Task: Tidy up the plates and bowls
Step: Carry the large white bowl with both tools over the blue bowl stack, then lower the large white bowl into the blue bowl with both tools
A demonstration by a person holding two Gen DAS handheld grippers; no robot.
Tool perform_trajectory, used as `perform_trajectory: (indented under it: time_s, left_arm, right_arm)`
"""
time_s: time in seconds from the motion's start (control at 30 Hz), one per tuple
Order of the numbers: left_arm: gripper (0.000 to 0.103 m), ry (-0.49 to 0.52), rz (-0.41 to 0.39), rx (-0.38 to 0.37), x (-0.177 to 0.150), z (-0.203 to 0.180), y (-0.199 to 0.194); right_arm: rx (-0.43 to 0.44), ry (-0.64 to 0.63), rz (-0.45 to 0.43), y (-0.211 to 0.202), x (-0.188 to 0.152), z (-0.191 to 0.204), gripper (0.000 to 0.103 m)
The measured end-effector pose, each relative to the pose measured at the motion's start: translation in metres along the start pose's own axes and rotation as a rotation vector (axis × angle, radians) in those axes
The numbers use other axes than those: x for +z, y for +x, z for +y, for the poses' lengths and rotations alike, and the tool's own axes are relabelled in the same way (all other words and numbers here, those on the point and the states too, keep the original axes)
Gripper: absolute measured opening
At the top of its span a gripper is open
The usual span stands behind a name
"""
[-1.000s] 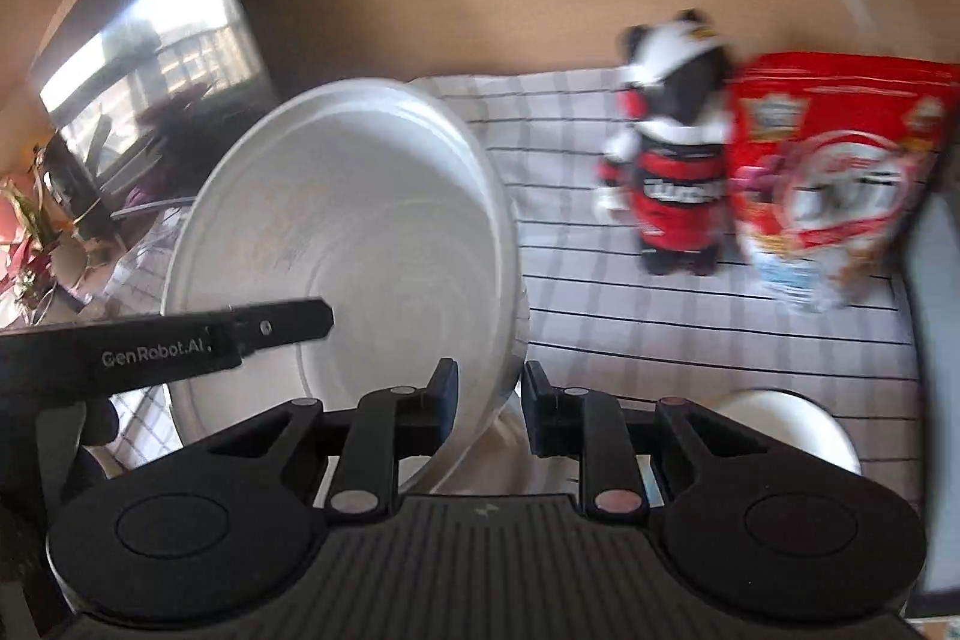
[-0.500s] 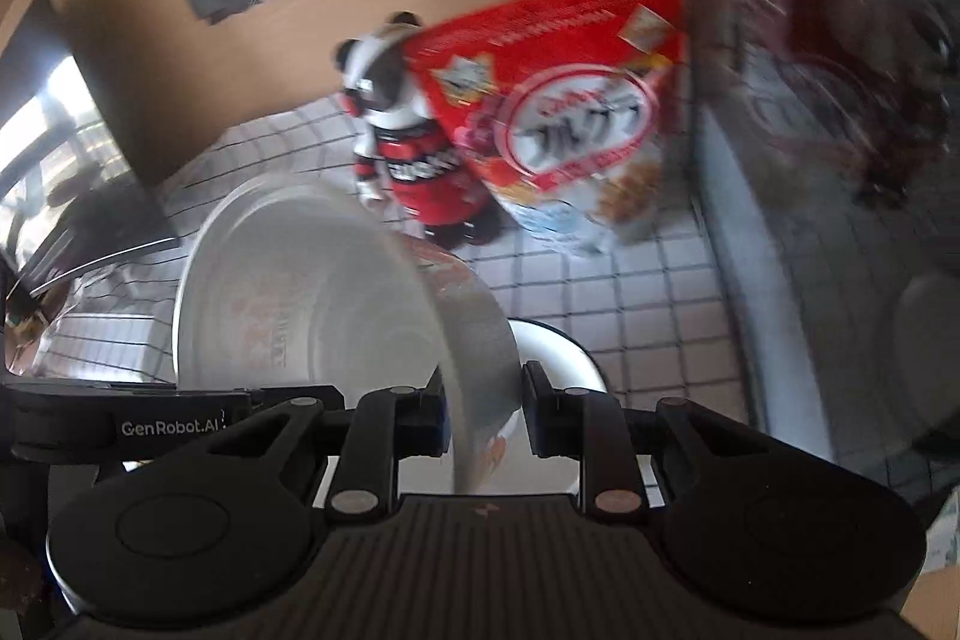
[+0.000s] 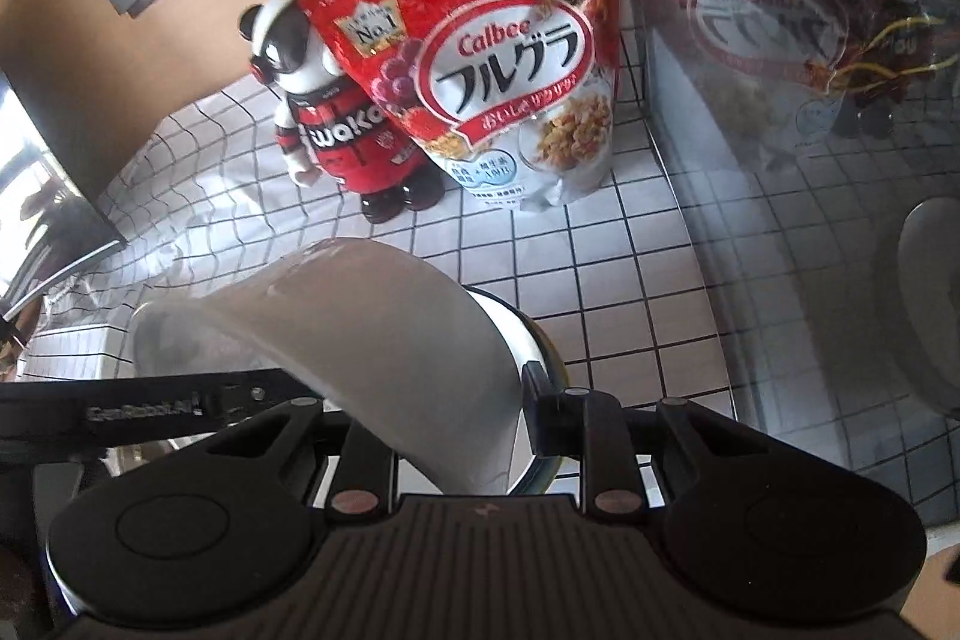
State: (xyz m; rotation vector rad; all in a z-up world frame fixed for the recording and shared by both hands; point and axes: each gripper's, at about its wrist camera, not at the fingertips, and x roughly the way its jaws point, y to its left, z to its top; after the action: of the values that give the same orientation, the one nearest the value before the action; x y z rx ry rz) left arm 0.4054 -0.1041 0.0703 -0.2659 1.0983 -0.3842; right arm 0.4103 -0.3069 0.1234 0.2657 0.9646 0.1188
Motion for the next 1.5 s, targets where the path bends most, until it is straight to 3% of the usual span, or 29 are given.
perform_trajectory:
  time_s: [0.3,0.7,0.97,1.27,1.5]
  left_arm:
    - [0.026,-0.01,0.032,0.034,0.001,0.017,0.014]
    - [0.026,-0.018,-0.014,0.039,0.009,0.02,0.004]
    - [0.027,0.04,0.003,0.132,0.005,0.022,0.016]
    - [0.027,0.025,0.037,0.123,0.006,0.028,0.024]
    - [0.032,-0.022,0.073,0.071,0.003,0.041,0.032]
  right_arm:
    - [-0.022,0.031,0.047,0.022,0.002,-0.008,0.023]
    - [-0.031,0.041,0.067,0.032,0.002,-0.01,0.023]
    - [-0.056,0.05,0.083,0.039,-0.005,-0.017,0.023]
    - [-0.048,0.075,0.1,0.042,-0.011,-0.019,0.031]
    - [-0.052,0.113,0.132,0.054,-0.02,-0.019,0.037]
